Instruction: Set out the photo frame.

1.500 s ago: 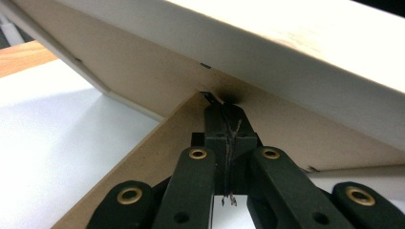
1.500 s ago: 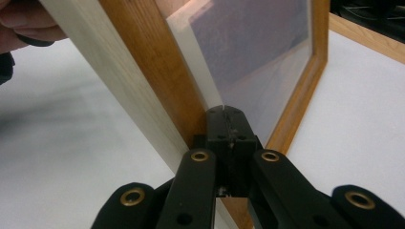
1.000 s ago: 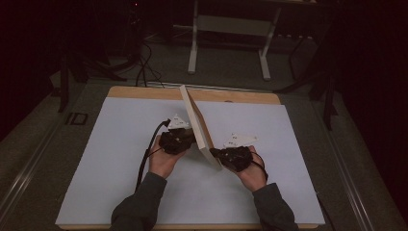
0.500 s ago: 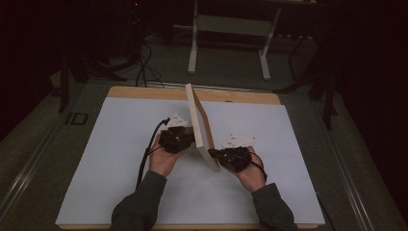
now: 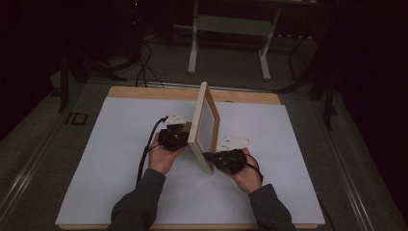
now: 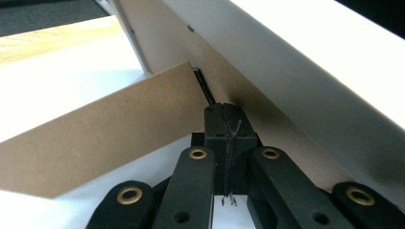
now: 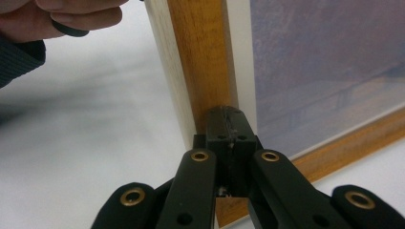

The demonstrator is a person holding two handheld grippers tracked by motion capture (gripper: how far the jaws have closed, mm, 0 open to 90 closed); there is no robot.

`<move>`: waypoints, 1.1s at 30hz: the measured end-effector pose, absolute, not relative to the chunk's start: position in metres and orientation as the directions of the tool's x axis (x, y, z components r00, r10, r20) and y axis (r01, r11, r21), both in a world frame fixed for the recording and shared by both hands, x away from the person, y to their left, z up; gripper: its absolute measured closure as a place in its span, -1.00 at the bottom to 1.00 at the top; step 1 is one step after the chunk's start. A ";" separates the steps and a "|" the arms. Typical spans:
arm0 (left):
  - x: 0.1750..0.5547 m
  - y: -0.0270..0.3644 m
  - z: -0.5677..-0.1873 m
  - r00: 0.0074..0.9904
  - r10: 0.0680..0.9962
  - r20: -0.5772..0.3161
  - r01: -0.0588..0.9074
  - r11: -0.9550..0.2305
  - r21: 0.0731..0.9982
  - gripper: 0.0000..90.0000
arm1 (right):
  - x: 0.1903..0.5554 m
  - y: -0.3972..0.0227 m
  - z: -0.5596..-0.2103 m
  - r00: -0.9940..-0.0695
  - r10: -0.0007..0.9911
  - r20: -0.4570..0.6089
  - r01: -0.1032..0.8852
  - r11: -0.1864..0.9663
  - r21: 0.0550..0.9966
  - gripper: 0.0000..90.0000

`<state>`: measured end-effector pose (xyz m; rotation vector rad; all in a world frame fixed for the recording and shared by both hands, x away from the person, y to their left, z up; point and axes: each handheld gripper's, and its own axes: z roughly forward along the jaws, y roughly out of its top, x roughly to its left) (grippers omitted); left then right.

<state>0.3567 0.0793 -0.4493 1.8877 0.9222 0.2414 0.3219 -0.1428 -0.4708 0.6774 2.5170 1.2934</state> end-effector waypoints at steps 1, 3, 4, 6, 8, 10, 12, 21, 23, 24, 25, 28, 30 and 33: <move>0.357 0.080 -0.449 0.692 0.688 -0.220 0.494 -0.229 0.839 1.00 | 0.322 -0.143 -0.471 -0.867 0.499 0.007 0.296 0.503 0.812 1.00; 0.357 0.080 -0.450 0.693 0.685 -0.225 0.495 -0.225 0.839 1.00 | 0.322 -0.143 -0.471 -0.867 0.499 0.007 0.296 0.503 0.812 1.00; 0.358 0.081 -0.450 0.694 0.683 -0.228 0.496 -0.224 0.839 1.00 | 0.322 -0.143 -0.471 -0.866 0.500 0.009 0.297 0.501 0.813 1.00; 0.358 0.081 -0.450 0.693 0.683 -0.230 0.499 -0.223 0.838 1.00 | 0.322 -0.142 -0.472 -0.866 0.501 0.008 0.296 0.500 0.814 1.00; 0.358 0.081 -0.450 0.693 0.682 -0.234 0.500 -0.220 0.838 1.00 | 0.322 -0.142 -0.472 -0.865 0.502 0.010 0.298 0.498 0.814 1.00; 0.358 0.081 -0.450 0.693 0.681 -0.236 0.500 -0.218 0.838 1.00 | 0.322 -0.142 -0.472 -0.865 0.502 0.012 0.300 0.496 0.815 1.00; 0.359 0.082 -0.451 0.695 0.679 -0.237 0.499 -0.218 0.839 1.00 | 0.322 -0.142 -0.472 -0.864 0.503 0.012 0.299 0.495 0.816 1.00; 0.359 0.086 -0.453 0.679 0.687 -0.259 0.512 -0.190 0.838 0.88 | 0.322 -0.141 -0.473 -0.868 0.497 0.004 0.293 0.505 0.812 1.00; 0.358 0.087 -0.452 0.674 0.693 -0.257 0.511 -0.186 0.839 0.84 | 0.322 -0.141 -0.473 -0.869 0.495 0.002 0.290 0.506 0.812 1.00; 0.357 0.088 -0.452 0.672 0.696 -0.252 0.510 -0.188 0.840 0.82 | 0.322 -0.141 -0.473 -0.869 0.495 0.003 0.291 0.506 0.812 1.00; 0.357 0.089 -0.451 0.669 0.700 -0.250 0.510 -0.187 0.840 0.80 | 0.322 -0.141 -0.473 -0.869 0.494 0.004 0.291 0.507 0.811 1.00; 0.354 0.093 -0.450 0.655 0.712 -0.251 0.514 -0.177 0.839 0.71 | 0.322 -0.141 -0.473 -0.869 0.494 0.002 0.291 0.509 0.810 0.99; 0.346 0.100 -0.449 0.629 0.736 -0.250 0.518 -0.157 0.841 0.62 | 0.323 -0.142 -0.474 -0.871 0.492 0.004 0.293 0.513 0.807 0.93; 0.340 0.107 -0.448 0.608 0.757 -0.240 0.519 -0.150 0.842 0.51 | 0.324 -0.143 -0.474 -0.871 0.492 0.007 0.296 0.514 0.805 0.92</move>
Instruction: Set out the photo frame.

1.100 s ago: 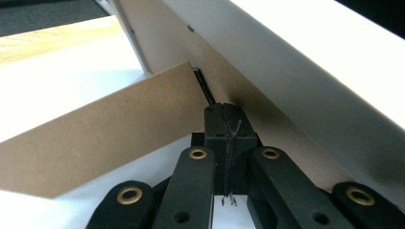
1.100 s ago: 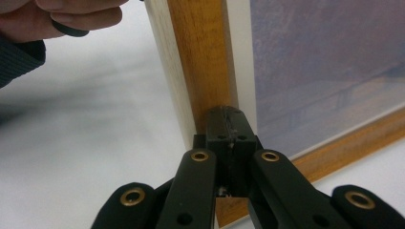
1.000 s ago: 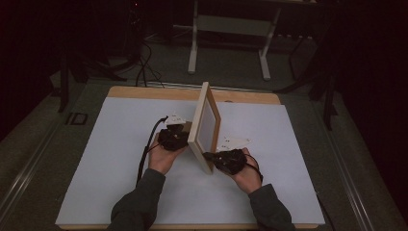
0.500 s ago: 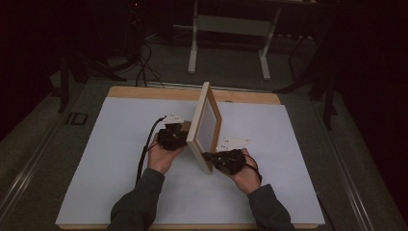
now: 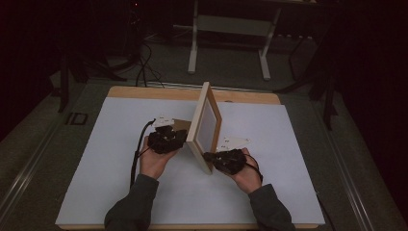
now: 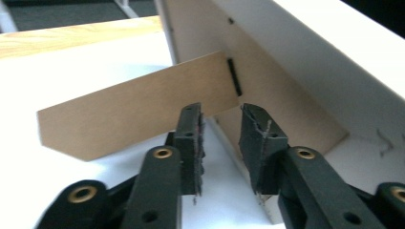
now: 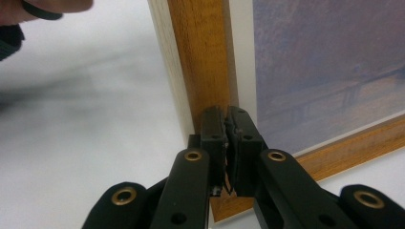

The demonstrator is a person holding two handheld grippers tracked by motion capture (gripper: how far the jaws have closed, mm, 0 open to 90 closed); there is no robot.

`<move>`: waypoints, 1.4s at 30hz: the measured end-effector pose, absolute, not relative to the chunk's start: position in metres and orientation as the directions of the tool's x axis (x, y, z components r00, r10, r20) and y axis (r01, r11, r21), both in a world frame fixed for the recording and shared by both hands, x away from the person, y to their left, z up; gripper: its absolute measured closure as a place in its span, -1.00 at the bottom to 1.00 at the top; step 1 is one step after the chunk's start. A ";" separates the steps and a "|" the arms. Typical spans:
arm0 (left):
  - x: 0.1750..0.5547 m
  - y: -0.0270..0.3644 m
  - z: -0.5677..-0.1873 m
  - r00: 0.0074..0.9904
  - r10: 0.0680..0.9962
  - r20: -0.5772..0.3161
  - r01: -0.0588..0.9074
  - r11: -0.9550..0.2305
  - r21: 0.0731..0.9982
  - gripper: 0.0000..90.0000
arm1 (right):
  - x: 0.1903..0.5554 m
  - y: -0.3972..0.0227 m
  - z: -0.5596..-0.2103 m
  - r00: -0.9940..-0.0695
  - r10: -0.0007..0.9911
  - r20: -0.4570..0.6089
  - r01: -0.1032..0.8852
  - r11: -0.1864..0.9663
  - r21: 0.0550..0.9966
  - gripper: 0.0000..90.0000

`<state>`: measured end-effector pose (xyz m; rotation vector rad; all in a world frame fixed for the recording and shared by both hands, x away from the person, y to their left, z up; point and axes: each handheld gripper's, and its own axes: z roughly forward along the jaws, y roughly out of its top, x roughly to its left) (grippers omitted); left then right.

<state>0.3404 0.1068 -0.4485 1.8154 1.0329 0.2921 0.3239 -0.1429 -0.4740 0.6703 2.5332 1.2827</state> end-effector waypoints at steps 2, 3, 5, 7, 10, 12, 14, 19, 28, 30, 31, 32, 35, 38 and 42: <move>0.337 0.111 -0.448 0.602 0.763 -0.235 0.514 -0.146 0.845 0.43 | 0.324 -0.143 -0.474 -0.870 0.492 0.007 0.298 0.515 0.804 0.90; 0.335 0.112 -0.447 0.600 0.766 -0.231 0.513 -0.146 0.846 0.40 | 0.324 -0.143 -0.474 -0.871 0.491 0.008 0.298 0.515 0.804 0.89; 0.331 0.115 -0.447 0.600 0.766 -0.230 0.506 -0.141 0.851 0.37 | 0.324 -0.143 -0.474 -0.871 0.491 0.010 0.299 0.516 0.803 0.88; 0.328 0.117 -0.447 0.602 0.763 -0.236 0.508 -0.138 0.850 0.35 | 0.325 -0.144 -0.475 -0.871 0.491 0.010 0.301 0.517 0.801 0.87; 0.324 0.120 -0.447 0.613 0.754 -0.236 0.504 -0.143 0.852 0.36 | 0.325 -0.144 -0.475 -0.871 0.492 0.011 0.303 0.518 0.800 0.85; 0.323 0.121 -0.447 0.622 0.743 -0.245 0.504 -0.141 0.852 0.39 | 0.325 -0.144 -0.475 -0.870 0.492 0.010 0.303 0.518 0.800 0.83; 0.322 0.121 -0.447 0.621 0.743 -0.248 0.512 -0.145 0.847 0.39 | 0.325 -0.145 -0.475 -0.868 0.496 0.013 0.307 0.516 0.800 0.82; 0.319 0.122 -0.446 0.623 0.742 -0.250 0.527 -0.161 0.835 0.37 | 0.326 -0.147 -0.473 -0.865 0.502 0.003 0.304 0.519 0.799 0.80; 0.311 0.122 -0.441 0.607 0.758 -0.237 0.529 -0.163 0.833 0.08 | 0.327 -0.155 -0.468 -0.853 0.522 0.004 0.310 0.500 0.809 0.78; 0.308 0.122 -0.440 0.610 0.757 -0.236 0.524 -0.161 0.836 0.04 | 0.328 -0.157 -0.468 -0.852 0.524 0.004 0.310 0.498 0.810 0.76; 0.308 0.123 -0.439 0.612 0.755 -0.236 0.523 -0.162 0.837 0.04 | 0.328 -0.157 -0.468 -0.850 0.527 0.005 0.312 0.496 0.810 0.74; 0.307 0.123 -0.439 0.615 0.752 -0.238 0.523 -0.163 0.837 0.02 | 0.328 -0.158 -0.467 -0.849 0.528 0.005 0.313 0.495 0.811 0.74; 0.306 0.124 -0.441 0.627 0.738 -0.250 0.526 -0.163 0.835 0.00 | 0.328 -0.158 -0.467 -0.849 0.529 0.006 0.312 0.492 0.813 0.72; 0.303 0.122 -0.442 0.639 0.729 -0.243 0.521 -0.179 0.834 -0.06 | 0.328 -0.159 -0.467 -0.850 0.527 0.006 0.311 0.493 0.812 0.70; 0.299 0.115 -0.440 0.649 0.726 -0.226 0.509 -0.194 0.839 -0.12 | 0.328 -0.159 -0.467 -0.850 0.528 0.006 0.313 0.495 0.810 0.69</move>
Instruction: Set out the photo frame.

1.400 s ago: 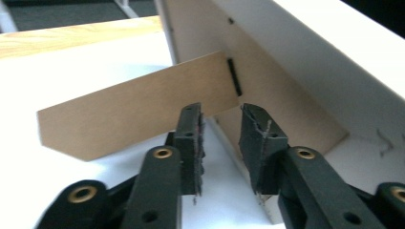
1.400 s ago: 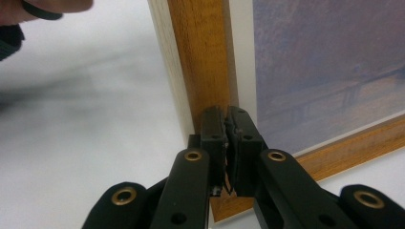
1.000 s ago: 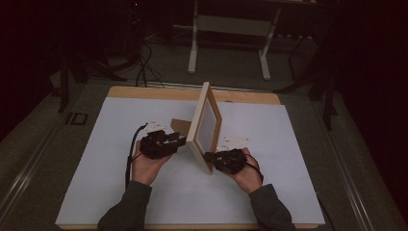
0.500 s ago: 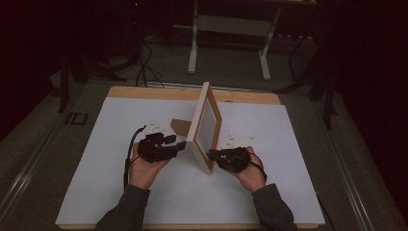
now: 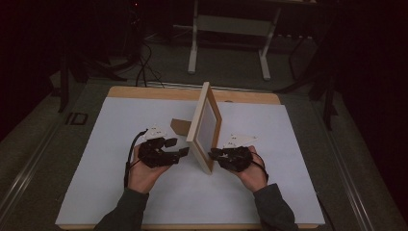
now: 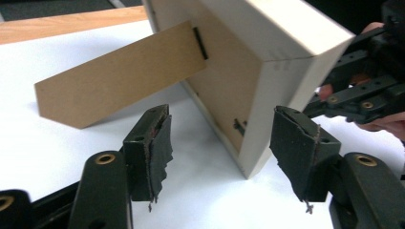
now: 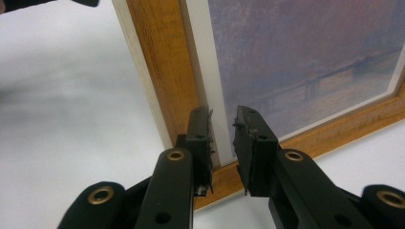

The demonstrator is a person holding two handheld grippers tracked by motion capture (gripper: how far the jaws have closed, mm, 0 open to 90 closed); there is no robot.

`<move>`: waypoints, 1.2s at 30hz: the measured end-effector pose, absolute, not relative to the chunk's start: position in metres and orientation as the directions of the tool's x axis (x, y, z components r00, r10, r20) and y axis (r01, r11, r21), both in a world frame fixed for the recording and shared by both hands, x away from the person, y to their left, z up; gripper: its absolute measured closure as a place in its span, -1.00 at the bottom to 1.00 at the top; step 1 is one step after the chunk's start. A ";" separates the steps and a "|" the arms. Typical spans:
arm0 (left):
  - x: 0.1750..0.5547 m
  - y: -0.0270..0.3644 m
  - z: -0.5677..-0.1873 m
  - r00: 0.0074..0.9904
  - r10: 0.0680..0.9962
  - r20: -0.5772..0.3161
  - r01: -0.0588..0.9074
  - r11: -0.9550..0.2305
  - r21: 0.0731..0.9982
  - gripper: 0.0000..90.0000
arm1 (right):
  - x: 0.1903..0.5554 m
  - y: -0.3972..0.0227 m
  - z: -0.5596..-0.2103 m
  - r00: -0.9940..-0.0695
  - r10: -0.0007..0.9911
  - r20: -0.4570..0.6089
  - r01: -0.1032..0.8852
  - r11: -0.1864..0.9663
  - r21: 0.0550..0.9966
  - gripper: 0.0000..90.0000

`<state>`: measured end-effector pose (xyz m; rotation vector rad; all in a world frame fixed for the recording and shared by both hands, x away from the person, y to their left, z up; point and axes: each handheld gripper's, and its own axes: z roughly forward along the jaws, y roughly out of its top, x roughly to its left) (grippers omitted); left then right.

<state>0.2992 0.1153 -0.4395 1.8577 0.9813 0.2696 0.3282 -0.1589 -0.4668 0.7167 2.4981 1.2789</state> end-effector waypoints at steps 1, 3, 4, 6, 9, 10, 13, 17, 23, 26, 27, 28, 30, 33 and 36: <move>0.298 0.114 -0.439 0.649 0.729 -0.218 0.506 -0.200 0.839 -0.13 | 0.328 -0.159 -0.467 -0.849 0.528 0.006 0.314 0.495 0.810 0.68; 0.298 0.112 -0.439 0.650 0.729 -0.213 0.505 -0.206 0.838 -0.13 | 0.328 -0.159 -0.467 -0.849 0.529 0.007 0.315 0.495 0.809 0.67; 0.298 0.112 -0.439 0.649 0.730 -0.214 0.506 -0.205 0.838 -0.13 | 0.329 -0.159 -0.467 -0.848 0.530 0.007 0.316 0.495 0.809 0.66; 0.298 0.112 -0.440 0.646 0.732 -0.215 0.508 -0.203 0.837 -0.13 | 0.329 -0.159 -0.467 -0.846 0.532 0.008 0.319 0.494 0.809 0.64; 0.298 0.112 -0.440 0.647 0.732 -0.214 0.509 -0.205 0.836 -0.14 | 0.329 -0.159 -0.469 -0.846 0.534 0.008 0.321 0.495 0.808 0.65; 0.298 0.112 -0.440 0.647 0.732 -0.212 0.509 -0.208 0.835 -0.14 | 0.329 -0.159 -0.469 -0.846 0.534 0.009 0.322 0.495 0.807 0.65; 0.299 0.111 -0.441 0.650 0.730 -0.210 0.514 -0.220 0.829 -0.15 | 0.329 -0.159 -0.468 -0.846 0.533 0.008 0.320 0.496 0.807 0.65; 0.297 0.110 -0.441 0.662 0.719 -0.210 0.513 -0.230 0.827 -0.16 | 0.329 -0.160 -0.468 -0.845 0.535 0.008 0.320 0.494 0.808 0.65; 0.295 0.108 -0.439 0.672 0.710 -0.209 0.505 -0.234 0.831 -0.20 | 0.330 -0.162 -0.467 -0.842 0.540 0.008 0.322 0.491 0.809 0.65; 0.293 0.104 -0.437 0.679 0.705 -0.205 0.495 -0.233 0.837 -0.21 | 0.330 -0.162 -0.467 -0.841 0.542 0.008 0.323 0.488 0.811 0.64; 0.293 0.103 -0.437 0.681 0.704 -0.201 0.492 -0.237 0.838 -0.21 | 0.330 -0.162 -0.467 -0.840 0.543 0.007 0.323 0.489 0.810 0.64; 0.292 0.102 -0.437 0.682 0.704 -0.198 0.488 -0.237 0.840 -0.22 | 0.330 -0.162 -0.467 -0.840 0.543 0.005 0.322 0.490 0.810 0.63; 0.292 0.100 -0.436 0.683 0.705 -0.193 0.482 -0.236 0.844 -0.22 | 0.330 -0.163 -0.467 -0.839 0.543 0.005 0.321 0.488 0.812 0.63; 0.293 0.096 -0.437 0.680 0.708 -0.188 0.481 -0.237 0.844 -0.22 | 0.330 -0.163 -0.466 -0.837 0.547 0.005 0.323 0.486 0.812 0.62; 0.293 0.092 -0.438 0.677 0.714 -0.177 0.483 -0.249 0.840 -0.22 | 0.331 -0.165 -0.466 -0.835 0.551 0.007 0.325 0.483 0.813 0.62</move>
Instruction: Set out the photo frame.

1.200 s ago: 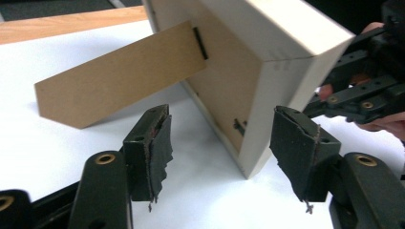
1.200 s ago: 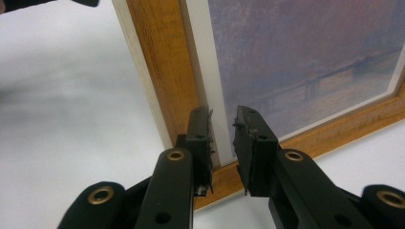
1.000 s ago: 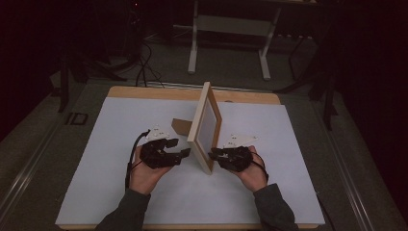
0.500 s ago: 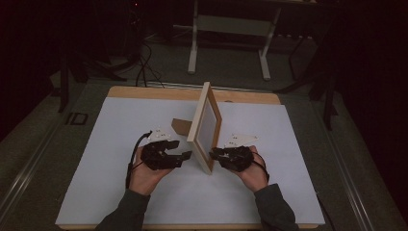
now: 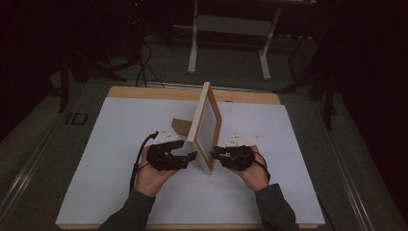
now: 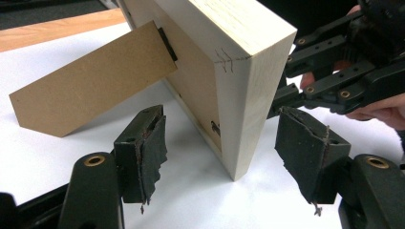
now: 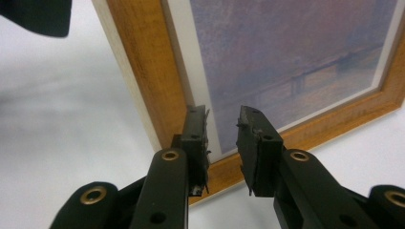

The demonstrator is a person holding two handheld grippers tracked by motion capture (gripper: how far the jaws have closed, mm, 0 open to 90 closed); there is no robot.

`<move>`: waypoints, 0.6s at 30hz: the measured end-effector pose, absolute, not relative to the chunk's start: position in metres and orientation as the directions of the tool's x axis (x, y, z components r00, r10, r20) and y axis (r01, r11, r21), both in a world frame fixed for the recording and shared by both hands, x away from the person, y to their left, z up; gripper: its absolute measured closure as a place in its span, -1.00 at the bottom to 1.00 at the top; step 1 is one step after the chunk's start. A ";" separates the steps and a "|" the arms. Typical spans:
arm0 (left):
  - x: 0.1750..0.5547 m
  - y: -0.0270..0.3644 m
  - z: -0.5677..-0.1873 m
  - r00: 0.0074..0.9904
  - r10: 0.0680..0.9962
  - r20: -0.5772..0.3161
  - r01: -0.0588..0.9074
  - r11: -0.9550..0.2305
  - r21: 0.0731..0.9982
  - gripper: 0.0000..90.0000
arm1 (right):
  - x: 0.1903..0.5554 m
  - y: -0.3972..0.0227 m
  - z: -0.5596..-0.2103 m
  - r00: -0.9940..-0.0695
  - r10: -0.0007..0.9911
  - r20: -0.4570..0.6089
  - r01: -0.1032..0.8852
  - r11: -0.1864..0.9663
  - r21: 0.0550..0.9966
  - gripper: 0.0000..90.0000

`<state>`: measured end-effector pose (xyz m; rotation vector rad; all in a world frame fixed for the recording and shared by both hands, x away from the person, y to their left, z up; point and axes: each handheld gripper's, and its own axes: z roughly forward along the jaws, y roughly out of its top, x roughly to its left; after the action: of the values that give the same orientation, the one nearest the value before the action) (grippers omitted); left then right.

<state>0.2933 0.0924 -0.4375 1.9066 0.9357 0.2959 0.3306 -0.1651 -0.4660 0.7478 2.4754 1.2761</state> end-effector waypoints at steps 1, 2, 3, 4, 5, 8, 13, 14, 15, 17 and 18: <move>0.294 0.091 -0.438 0.675 0.716 -0.179 0.484 -0.247 0.839 -0.22 | 0.331 -0.166 -0.466 -0.833 0.553 0.009 0.327 0.480 0.814 0.61; 0.294 0.091 -0.438 0.675 0.715 -0.182 0.485 -0.244 0.840 -0.22 | 0.331 -0.167 -0.465 -0.832 0.555 0.008 0.327 0.480 0.814 0.61; 0.294 0.089 -0.437 0.674 0.716 -0.182 0.485 -0.242 0.840 -0.22 | 0.331 -0.167 -0.465 -0.830 0.557 0.010 0.329 0.476 0.816 0.61; 0.295 0.088 -0.437 0.674 0.717 -0.181 0.484 -0.243 0.841 -0.21 | 0.331 -0.168 -0.465 -0.829 0.559 0.011 0.330 0.474 0.816 0.61; 0.295 0.087 -0.437 0.675 0.716 -0.179 0.483 -0.245 0.841 -0.21 | 0.331 -0.169 -0.464 -0.828 0.560 0.013 0.331 0.472 0.817 0.61; 0.298 0.082 -0.435 0.671 0.722 -0.168 0.478 -0.248 0.842 -0.21 | 0.332 -0.171 -0.463 -0.826 0.564 0.015 0.333 0.465 0.821 0.61; 0.305 0.073 -0.433 0.659 0.730 -0.181 0.478 -0.221 0.850 -0.21 | 0.332 -0.173 -0.463 -0.818 0.575 0.021 0.343 0.458 0.820 0.60; 0.306 0.070 -0.432 0.659 0.731 -0.178 0.478 -0.224 0.850 -0.21 | 0.333 -0.173 -0.463 -0.818 0.575 0.021 0.344 0.458 0.820 0.60; 0.308 0.068 -0.432 0.656 0.735 -0.174 0.478 -0.226 0.849 -0.20 | 0.333 -0.174 -0.463 -0.817 0.576 0.021 0.344 0.458 0.820 0.60; 0.310 0.065 -0.431 0.650 0.738 -0.179 0.480 -0.217 0.850 -0.21 | 0.333 -0.174 -0.463 -0.817 0.576 0.021 0.343 0.456 0.821 0.60; 0.311 0.064 -0.431 0.645 0.742 -0.181 0.482 -0.211 0.851 -0.20 | 0.333 -0.174 -0.462 -0.816 0.577 0.021 0.344 0.456 0.821 0.60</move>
<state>0.3114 0.0637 -0.4308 1.8656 0.9720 0.3270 0.3325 -0.1742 -0.4624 0.7931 2.4479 1.2898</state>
